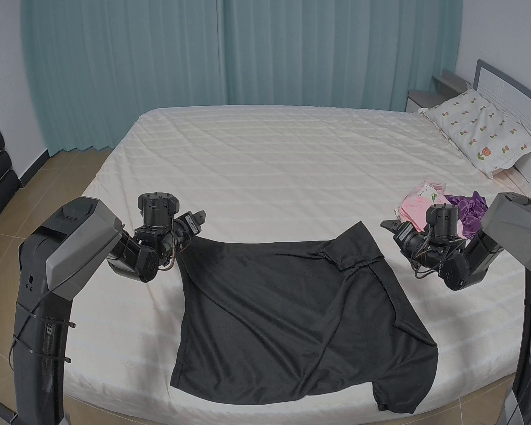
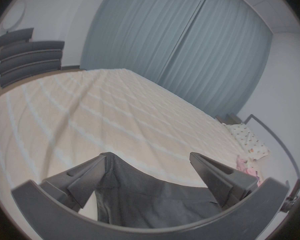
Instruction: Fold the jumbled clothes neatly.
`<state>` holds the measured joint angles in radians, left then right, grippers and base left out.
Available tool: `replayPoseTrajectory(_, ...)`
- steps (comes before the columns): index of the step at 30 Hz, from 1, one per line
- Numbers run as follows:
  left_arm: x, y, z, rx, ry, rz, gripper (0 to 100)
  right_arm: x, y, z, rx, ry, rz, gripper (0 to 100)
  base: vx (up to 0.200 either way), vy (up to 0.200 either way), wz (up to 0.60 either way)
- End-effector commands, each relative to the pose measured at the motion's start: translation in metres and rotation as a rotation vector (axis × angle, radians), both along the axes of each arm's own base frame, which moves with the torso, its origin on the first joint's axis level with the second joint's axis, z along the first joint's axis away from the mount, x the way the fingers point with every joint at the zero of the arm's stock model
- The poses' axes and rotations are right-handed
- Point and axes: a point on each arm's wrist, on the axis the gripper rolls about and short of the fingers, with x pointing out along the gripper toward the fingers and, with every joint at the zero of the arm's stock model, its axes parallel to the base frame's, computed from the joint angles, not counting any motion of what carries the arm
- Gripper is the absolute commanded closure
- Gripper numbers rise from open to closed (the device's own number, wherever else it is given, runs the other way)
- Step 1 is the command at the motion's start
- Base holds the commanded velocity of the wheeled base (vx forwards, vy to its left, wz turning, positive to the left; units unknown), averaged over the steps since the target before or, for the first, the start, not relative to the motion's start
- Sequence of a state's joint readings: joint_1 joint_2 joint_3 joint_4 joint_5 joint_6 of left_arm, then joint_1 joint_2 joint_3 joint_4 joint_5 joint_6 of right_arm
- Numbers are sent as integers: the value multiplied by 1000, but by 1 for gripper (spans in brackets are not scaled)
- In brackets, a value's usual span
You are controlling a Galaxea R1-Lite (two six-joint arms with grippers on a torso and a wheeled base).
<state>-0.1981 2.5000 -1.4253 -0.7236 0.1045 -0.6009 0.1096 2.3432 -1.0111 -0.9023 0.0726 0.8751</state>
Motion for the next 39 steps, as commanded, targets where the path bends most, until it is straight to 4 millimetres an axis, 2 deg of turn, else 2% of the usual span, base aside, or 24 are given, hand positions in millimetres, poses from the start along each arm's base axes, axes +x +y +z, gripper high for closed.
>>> replayPoseTrajectory(1,-6,13,27,-114,-18,-4,0,-14,-7,8,-9,15,21,0,0,0,0)
replayPoseTrajectory(5,-7,23,43,-244,-14,-1,0,-23,-9,4,-28,42,40,0,0,0,0)
replayPoseTrajectory(11,-13,34,50,-326,88,-14,0,-36,-9,-1,-44,80,75,0,0,0,0)
replayPoseTrajectory(12,-15,37,54,-393,123,-33,0,-40,-10,-2,-48,89,86,0,0,0,0)
replayPoseTrajectory(19,-18,46,61,-501,169,-54,0,-49,-13,-4,-70,110,93,0,0,0,0)
replayPoseTrajectory(23,-21,48,65,-612,275,-91,0,-57,-15,-9,-98,136,105,0,0,0,0)
replayPoseTrajectory(26,-25,47,60,-604,370,-88,0,-62,-16,-10,-118,144,115,0,0,0,0)
replayPoseTrajectory(29,-28,47,55,-520,410,-104,0,-65,-17,-10,-123,146,116,0,0,0,0)
replayPoseTrajectory(34,-29,49,52,-467,402,-36,0,-66,-17,-10,-134,137,123,0,0,0,0)
replayPoseTrajectory(39,-56,50,53,-442,434,0,0,-64,-12,-14,-181,138,151,0,0,0,0)
